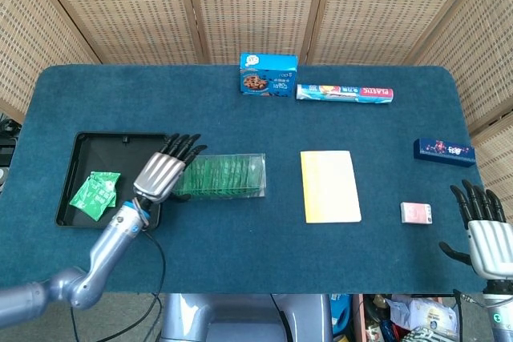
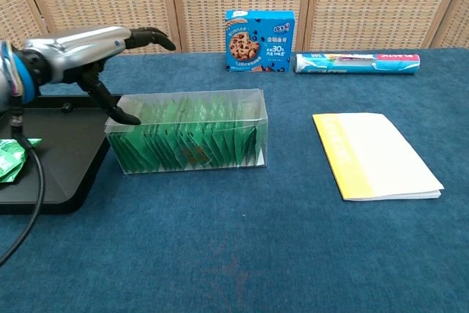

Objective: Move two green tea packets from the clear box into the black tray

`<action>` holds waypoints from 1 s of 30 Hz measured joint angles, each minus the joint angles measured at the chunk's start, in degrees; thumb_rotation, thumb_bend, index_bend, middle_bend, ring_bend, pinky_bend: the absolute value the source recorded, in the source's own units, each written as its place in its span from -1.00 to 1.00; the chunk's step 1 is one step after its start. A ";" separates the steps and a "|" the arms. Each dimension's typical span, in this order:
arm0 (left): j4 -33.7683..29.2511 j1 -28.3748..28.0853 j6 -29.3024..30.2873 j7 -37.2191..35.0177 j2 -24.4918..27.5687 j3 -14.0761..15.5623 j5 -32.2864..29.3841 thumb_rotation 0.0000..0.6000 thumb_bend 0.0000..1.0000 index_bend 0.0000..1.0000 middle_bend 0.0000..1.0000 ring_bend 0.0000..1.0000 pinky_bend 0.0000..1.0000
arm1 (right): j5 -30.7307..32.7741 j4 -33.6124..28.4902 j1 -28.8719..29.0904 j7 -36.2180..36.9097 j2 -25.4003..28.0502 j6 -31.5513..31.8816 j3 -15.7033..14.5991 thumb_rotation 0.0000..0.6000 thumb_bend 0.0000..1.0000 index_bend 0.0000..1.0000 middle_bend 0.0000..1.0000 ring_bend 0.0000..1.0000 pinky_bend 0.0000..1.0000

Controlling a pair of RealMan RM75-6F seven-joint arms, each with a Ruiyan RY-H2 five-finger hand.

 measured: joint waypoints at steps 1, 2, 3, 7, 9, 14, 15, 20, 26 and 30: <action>0.62 -0.59 -0.18 0.42 -0.88 -0.06 -0.38 1.00 -0.71 -0.76 -1.00 -1.00 -1.00 | 0.16 0.10 0.04 0.06 -0.03 -0.15 0.03 1.00 -1.00 -1.00 -1.00 -1.00 -1.00; 1.47 -1.33 -0.31 1.05 -2.01 -0.13 -0.77 1.00 -0.71 -0.76 -1.00 -1.00 -1.00 | 0.33 0.21 0.08 0.11 -0.05 -0.32 0.06 1.00 -1.00 -1.00 -1.00 -1.00 -1.00; 2.11 -1.88 -0.39 1.48 -2.81 -0.18 -1.07 1.00 -0.71 -0.76 -1.00 -1.00 -1.00 | 0.56 0.36 0.13 0.20 -0.09 -0.53 0.09 1.00 -1.00 -1.00 -1.00 -1.00 -1.00; 4.31 -4.08 -1.10 2.63 -5.48 -0.70 -3.03 1.00 -0.71 -0.76 -1.00 -1.00 -1.00 | 1.22 0.78 0.25 0.54 -0.17 -1.05 0.25 1.00 -1.00 -1.00 -1.00 -1.00 -1.00; 5.35 -5.32 -1.51 3.24 -6.54 -1.18 -4.37 1.00 -0.71 -0.76 -1.00 -1.00 -1.00 | 1.56 1.02 0.30 0.83 -0.18 -1.27 0.36 1.00 -1.00 -1.00 -1.00 -1.00 -1.00; 6.23 -7.53 -1.84 4.79 -7.76 -2.13 -6.99 1.00 -0.71 -0.76 -1.00 -1.00 -1.00 | 2.25 1.41 0.37 1.41 -0.13 -1.70 0.58 1.00 -1.00 -1.00 -1.00 -1.00 -1.00; 6.33 -7.83 -1.89 5.10 -7.87 -2.17 -7.39 1.00 -0.71 -0.76 -1.00 -1.00 -1.00 | 2.37 1.52 0.39 1.55 -0.12 -1.83 0.61 1.00 -1.00 -1.00 -1.00 -1.00 -1.00; 7.04 -9.23 -2.21 6.26 -8.75 -1.88 -9.53 1.00 -0.71 -0.76 -1.00 -1.00 -1.00 | 2.57 1.64 0.46 1.89 -0.01 -2.12 0.63 1.00 -1.00 -1.00 -1.00 -1.00 -1.00; 6.91 -9.67 -1.73 5.36 -9.18 -1.36 -10.54 1.00 -0.71 -0.76 -1.00 -1.00 -1.00 | 2.83 1.52 0.36 2.78 0.39 -2.10 0.76 1.00 -1.00 -1.00 -1.00 -1.00 -1.00; 6.15 -9.72 -1.20 4.91 -8.44 -0.72 -11.17 1.00 -0.71 -0.76 -1.00 -1.00 -1.00 | 2.88 1.49 0.33 3.22 0.59 -2.16 0.78 1.00 -1.00 -1.00 -1.00 -1.00 -1.00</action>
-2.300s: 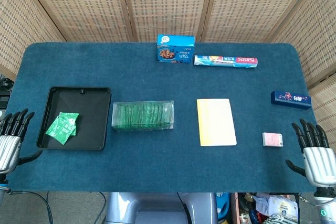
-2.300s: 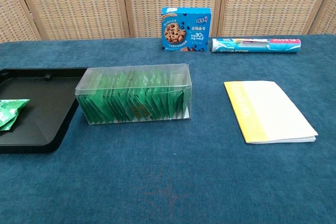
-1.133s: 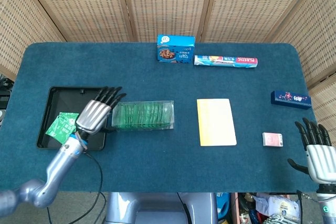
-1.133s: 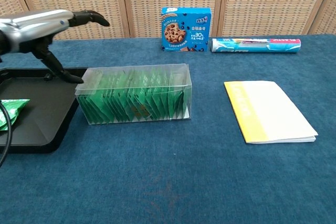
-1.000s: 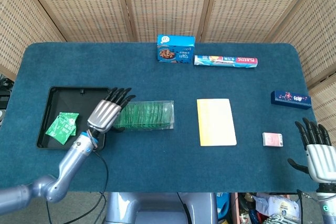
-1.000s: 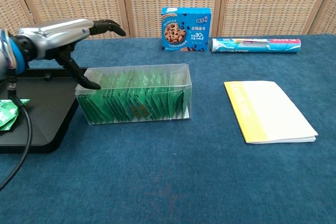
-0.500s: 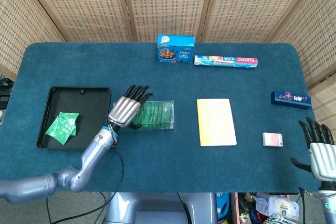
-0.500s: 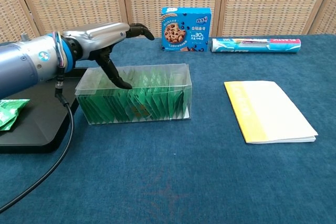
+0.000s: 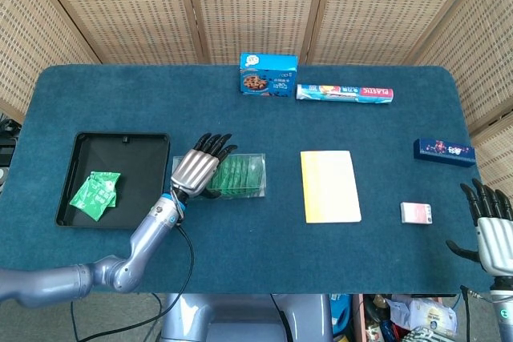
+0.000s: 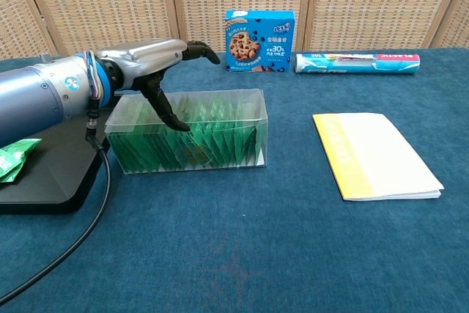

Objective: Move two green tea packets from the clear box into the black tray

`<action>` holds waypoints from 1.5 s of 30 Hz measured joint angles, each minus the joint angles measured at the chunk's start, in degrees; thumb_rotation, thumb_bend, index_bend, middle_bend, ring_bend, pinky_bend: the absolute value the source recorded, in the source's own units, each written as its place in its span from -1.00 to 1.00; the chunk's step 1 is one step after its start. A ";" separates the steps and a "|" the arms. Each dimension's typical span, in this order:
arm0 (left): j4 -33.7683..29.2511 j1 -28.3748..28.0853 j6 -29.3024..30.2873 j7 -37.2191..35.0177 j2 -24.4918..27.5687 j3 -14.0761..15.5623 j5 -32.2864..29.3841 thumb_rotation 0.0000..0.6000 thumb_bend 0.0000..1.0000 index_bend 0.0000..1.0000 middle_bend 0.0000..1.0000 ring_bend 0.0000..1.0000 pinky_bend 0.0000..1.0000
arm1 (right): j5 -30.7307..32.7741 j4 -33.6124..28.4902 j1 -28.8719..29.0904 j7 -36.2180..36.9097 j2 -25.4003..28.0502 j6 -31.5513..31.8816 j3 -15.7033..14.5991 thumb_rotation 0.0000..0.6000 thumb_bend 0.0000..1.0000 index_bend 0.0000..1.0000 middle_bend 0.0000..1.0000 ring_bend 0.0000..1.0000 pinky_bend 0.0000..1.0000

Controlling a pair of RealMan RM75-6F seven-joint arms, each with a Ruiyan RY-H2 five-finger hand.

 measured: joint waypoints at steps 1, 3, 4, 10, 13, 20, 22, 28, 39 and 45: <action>-0.01 -0.06 0.15 0.04 0.10 0.17 -0.05 1.00 -0.71 -0.75 -1.00 -1.00 -1.00 | -0.04 -0.01 0.01 0.02 0.01 -0.03 -0.03 1.00 -1.00 -1.00 -1.00 -1.00 -1.00; 0.36 -0.32 0.18 0.23 0.04 0.51 -0.34 1.00 -0.71 -0.75 -1.00 -1.00 -1.00 | -0.08 -0.09 0.09 0.03 0.03 -0.24 -0.10 1.00 -1.00 -1.00 -1.00 -1.00 -1.00; 0.56 -0.52 0.18 0.21 -0.06 0.69 -0.50 1.00 -0.71 -0.75 -1.00 -1.00 -1.00 | -0.08 -0.11 0.10 0.02 0.04 -0.25 -0.11 1.00 -1.00 -1.00 -1.00 -1.00 -1.00; 1.47 -1.26 0.28 0.18 -0.61 1.47 -1.03 1.00 -0.71 -0.72 -1.00 -1.00 -1.00 | 0.04 -0.10 0.13 0.16 0.07 -0.38 -0.11 1.00 -1.00 -1.00 -1.00 -1.00 -1.00; 1.86 -1.48 0.41 -0.09 -0.75 1.75 -1.34 1.00 -0.58 -0.65 -1.00 -1.00 -1.00 | 0.09 -0.04 0.13 0.37 0.10 -0.45 -0.12 1.00 -1.00 -1.00 -1.00 -1.00 -1.00; 2.07 -1.66 0.49 -1.08 -0.38 2.34 -1.21 1.00 -0.32 -0.64 -1.00 -1.00 -1.00 | 0.07 -0.02 0.18 0.50 0.12 -0.63 -0.20 1.00 -1.00 -1.00 -1.00 -1.00 -1.00; 2.07 -1.75 0.50 -1.25 -0.27 2.41 -1.24 1.00 -0.32 -0.64 -1.00 -1.00 -1.00 | 0.07 -0.04 0.23 0.53 0.11 -0.69 -0.19 1.00 -1.00 -1.00 -1.00 -1.00 -1.00; 1.56 -1.95 0.80 -2.43 0.38 1.92 -1.40 1.00 -0.32 -0.64 -1.00 -1.00 -1.00 | 0.22 0.02 0.28 0.99 0.15 -1.01 -0.22 1.00 -1.00 -1.00 -1.00 -1.00 -1.00; 0.35 -2.32 0.24 -4.97 1.62 0.36 -4.90 1.00 -0.17 -0.43 -1.00 -1.00 -1.00 | 0.27 0.04 0.34 1.57 0.25 -1.26 -0.29 1.00 -1.00 -1.00 -1.00 -1.00 -1.00; -0.05 -2.92 -0.15 -6.28 2.59 -1.19 -7.74 1.00 -0.13 -0.29 -1.00 -1.00 -1.00 | 0.32 0.07 0.39 1.69 0.24 -1.44 -0.33 1.00 -1.00 -1.00 -1.00 -1.00 -1.00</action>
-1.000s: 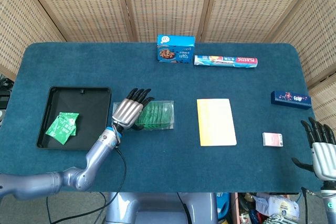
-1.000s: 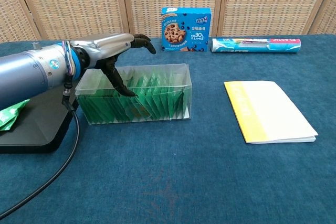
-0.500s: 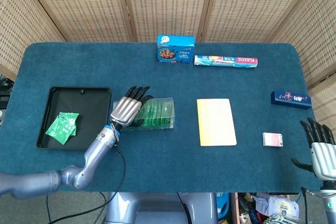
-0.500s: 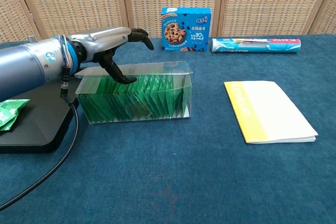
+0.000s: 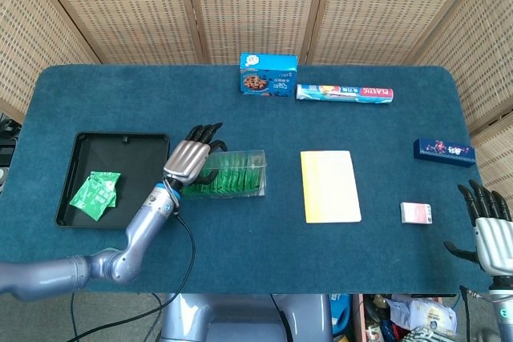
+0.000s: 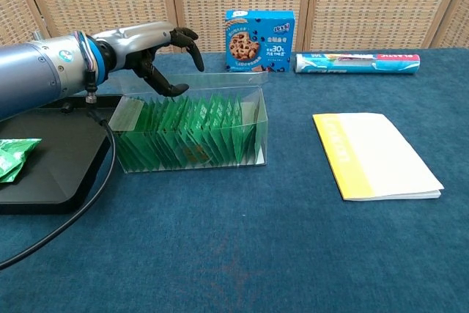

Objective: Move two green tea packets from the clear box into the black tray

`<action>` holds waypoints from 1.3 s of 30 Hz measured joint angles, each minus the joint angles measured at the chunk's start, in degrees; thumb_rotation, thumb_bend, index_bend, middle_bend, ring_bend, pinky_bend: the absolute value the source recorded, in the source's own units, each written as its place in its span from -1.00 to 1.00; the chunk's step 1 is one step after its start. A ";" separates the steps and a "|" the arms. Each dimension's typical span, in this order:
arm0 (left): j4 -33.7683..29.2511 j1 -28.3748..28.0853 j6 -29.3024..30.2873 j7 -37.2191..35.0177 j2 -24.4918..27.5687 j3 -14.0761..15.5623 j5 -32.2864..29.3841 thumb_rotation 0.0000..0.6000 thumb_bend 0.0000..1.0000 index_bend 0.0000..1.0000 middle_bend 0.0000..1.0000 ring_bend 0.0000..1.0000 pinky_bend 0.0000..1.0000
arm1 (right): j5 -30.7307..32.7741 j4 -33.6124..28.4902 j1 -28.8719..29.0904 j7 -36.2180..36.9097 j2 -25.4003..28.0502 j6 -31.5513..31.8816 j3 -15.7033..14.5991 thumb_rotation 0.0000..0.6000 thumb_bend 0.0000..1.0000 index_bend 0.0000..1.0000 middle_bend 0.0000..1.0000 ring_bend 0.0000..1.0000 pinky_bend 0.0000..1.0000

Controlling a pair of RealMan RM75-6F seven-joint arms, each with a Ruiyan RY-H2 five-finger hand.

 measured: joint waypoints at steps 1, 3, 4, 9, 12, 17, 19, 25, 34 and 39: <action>0.03 -0.13 -0.06 -0.06 0.14 -0.17 -0.36 1.00 -0.13 -0.29 -1.00 -1.00 -1.00 | 0.00 0.00 0.02 0.02 -0.01 -0.03 0.00 1.00 -1.00 -1.00 -1.00 -1.00 -1.00; 0.20 -0.55 -0.19 -0.01 0.51 -0.52 -1.25 1.00 -0.13 -0.28 -1.00 -1.00 -1.00 | 0.02 0.01 0.05 0.04 -0.02 -0.12 -0.02 1.00 -1.00 -1.00 -1.00 -1.00 -1.00; 0.27 -0.72 -0.24 0.04 0.64 -0.64 -1.63 1.00 -0.13 -0.28 -1.00 -1.00 -1.00 | 0.03 0.04 0.07 0.05 -0.03 -0.18 -0.02 1.00 -1.00 -1.00 -1.00 -1.00 -1.00; 0.51 -1.66 -1.09 0.25 1.36 -1.35 -4.95 1.00 -0.13 -0.25 -1.00 -1.00 -1.00 | 0.14 0.19 0.21 0.12 -0.14 -0.57 -0.09 1.00 -1.00 -1.00 -1.00 -1.00 -1.00; 0.82 -2.41 -2.15 0.04 2.05 -2.17 -7.94 1.00 -0.13 -0.25 -1.00 -1.00 -1.00 | 0.31 0.30 0.26 0.14 -0.20 -0.75 -0.08 1.00 -1.00 -1.00 -1.00 -1.00 -1.00; 2.30 -4.08 -3.85 -0.73 3.41 -3.38 -12.17 1.00 -0.13 -0.25 -1.00 -1.00 -1.00 | 0.67 0.48 0.41 0.10 -0.33 -1.18 -0.04 1.00 -1.00 -1.00 -1.00 -1.00 -1.00; 2.81 -4.46 -4.16 -1.25 3.70 -3.59 -12.75 1.00 -0.13 -0.25 -1.00 -1.00 -1.00 | 0.80 0.56 0.45 0.07 -0.39 -1.33 -0.03 1.00 -1.00 -1.00 -1.00 -1.00 -1.00; 4.68 -5.32 -5.46 -2.43 3.89 -3.46 -14.28 1.00 -0.13 -0.25 -1.00 -1.00 -1.00 | 0.94 0.72 0.67 -0.21 -0.63 -1.83 -0.11 1.00 -1.00 -1.00 -1.00 -1.00 -1.00; 10.25 -6.93 -9.11 -4.70 3.35 -3.31 -18.58 1.00 -0.13 -0.25 -1.00 -1.00 -1.00 | 1.76 1.49 0.95 -0.07 -0.94 -2.77 -0.03 1.00 -1.00 -1.00 -1.00 -1.00 -1.00; 12.61 -7.45 -12.02 -6.82 3.09 -3.30 -20.42 1.00 -0.08 -0.09 -1.00 -1.00 -1.00 | 2.23 1.81 1.11 -0.18 -1.13 -3.29 0.01 1.00 -1.00 -1.00 -1.00 -1.00 -1.00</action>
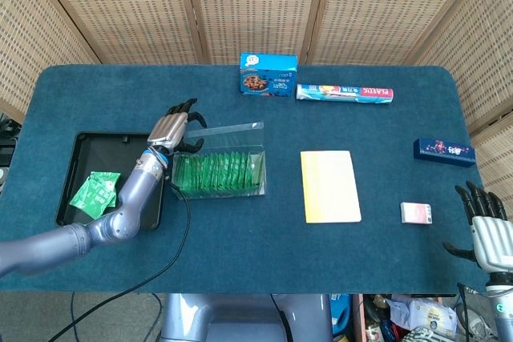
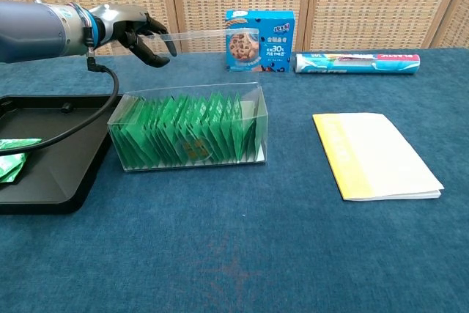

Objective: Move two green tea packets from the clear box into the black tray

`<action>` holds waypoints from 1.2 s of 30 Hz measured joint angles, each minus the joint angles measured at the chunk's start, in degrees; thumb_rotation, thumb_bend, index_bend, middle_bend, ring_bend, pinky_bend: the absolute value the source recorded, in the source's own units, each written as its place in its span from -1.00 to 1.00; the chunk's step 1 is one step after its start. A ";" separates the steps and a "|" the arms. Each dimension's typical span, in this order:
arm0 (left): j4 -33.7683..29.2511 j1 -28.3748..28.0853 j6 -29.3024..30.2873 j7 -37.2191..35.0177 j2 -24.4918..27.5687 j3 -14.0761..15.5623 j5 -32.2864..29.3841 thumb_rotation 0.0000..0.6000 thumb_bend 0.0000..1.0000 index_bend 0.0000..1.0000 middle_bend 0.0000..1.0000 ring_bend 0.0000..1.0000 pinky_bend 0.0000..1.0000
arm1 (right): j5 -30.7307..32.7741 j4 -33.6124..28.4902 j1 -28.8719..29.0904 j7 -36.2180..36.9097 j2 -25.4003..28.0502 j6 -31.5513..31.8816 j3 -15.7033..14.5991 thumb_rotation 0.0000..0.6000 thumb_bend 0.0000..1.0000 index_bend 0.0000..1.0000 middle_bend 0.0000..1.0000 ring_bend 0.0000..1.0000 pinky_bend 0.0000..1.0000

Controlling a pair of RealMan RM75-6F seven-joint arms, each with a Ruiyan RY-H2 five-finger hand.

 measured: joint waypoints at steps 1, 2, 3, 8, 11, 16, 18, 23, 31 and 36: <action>0.21 -0.04 -0.62 -0.41 0.03 0.01 -0.21 1.00 -0.04 -0.05 -1.00 -1.00 -1.00 | 0.09 0.06 0.01 -0.06 -0.04 -0.06 0.01 1.00 -1.00 -1.00 -1.00 -1.00 -1.00; 0.43 -0.08 -1.55 -0.93 0.12 0.04 -0.45 1.00 0.03 0.00 -1.00 -1.00 -1.00 | 0.16 0.12 0.03 -0.12 -0.08 -0.10 0.01 1.00 -1.00 -1.00 -1.00 -1.00 -1.00; 0.56 -0.11 -2.30 -1.31 0.24 0.09 -0.61 1.00 0.11 0.04 -1.00 -1.00 -1.00 | 0.20 0.17 0.05 -0.17 -0.13 -0.14 0.02 1.00 -1.00 -1.00 -1.00 -1.00 -1.00; 0.73 -0.40 -6.81 -3.47 1.64 0.55 -1.16 1.00 0.20 0.15 -1.00 -1.00 -1.00 | 0.29 0.24 0.09 -0.44 -0.26 -0.18 0.03 1.00 -1.00 -1.00 -1.00 -1.00 -1.00; 0.55 -0.83 -9.28 -4.93 2.98 1.18 -1.52 1.00 0.22 0.17 -1.00 -1.00 -1.00 | 0.27 0.19 0.12 -0.67 -0.33 -0.21 -0.02 1.00 -1.00 -1.00 -1.00 -1.00 -1.00; -0.17 -1.09 -10.25 -7.50 4.13 1.58 -1.55 1.00 0.23 0.21 -1.00 -1.00 -1.00 | 0.26 0.14 0.11 -0.76 -0.37 -0.19 -0.08 1.00 -1.00 -1.00 -1.00 -1.00 -1.00; -0.57 -1.09 -10.81 -9.02 4.75 1.45 -2.09 1.00 0.23 0.21 -1.00 -1.00 -1.00 | 0.24 0.17 0.11 -0.80 -0.39 -0.22 -0.12 1.00 -1.00 -1.00 -1.00 -1.00 -1.00; -0.90 -1.27 -11.80 -12.19 6.21 1.48 -3.48 1.00 0.23 -0.42 -1.00 -1.00 -1.00 | 0.17 0.10 0.15 -0.73 -0.38 -0.27 -0.17 1.00 -1.00 -1.00 -1.00 -1.00 -1.00; -1.84 -2.40 -14.82 -14.87 9.24 3.37 -7.00 1.00 0.23 -1.00 -1.00 -1.00 -1.00 | 0.09 0.01 0.15 -0.63 -0.35 -0.30 -0.24 1.00 -1.00 -1.00 -1.00 -1.00 -1.00; -2.33 -3.30 -15.17 -16.48 10.49 4.54 -7.92 1.00 0.23 -1.00 -1.00 -1.00 -1.00 | -0.02 -0.09 0.16 -0.57 -0.33 -0.30 -0.30 1.00 -1.00 -1.00 -1.00 -1.00 -1.00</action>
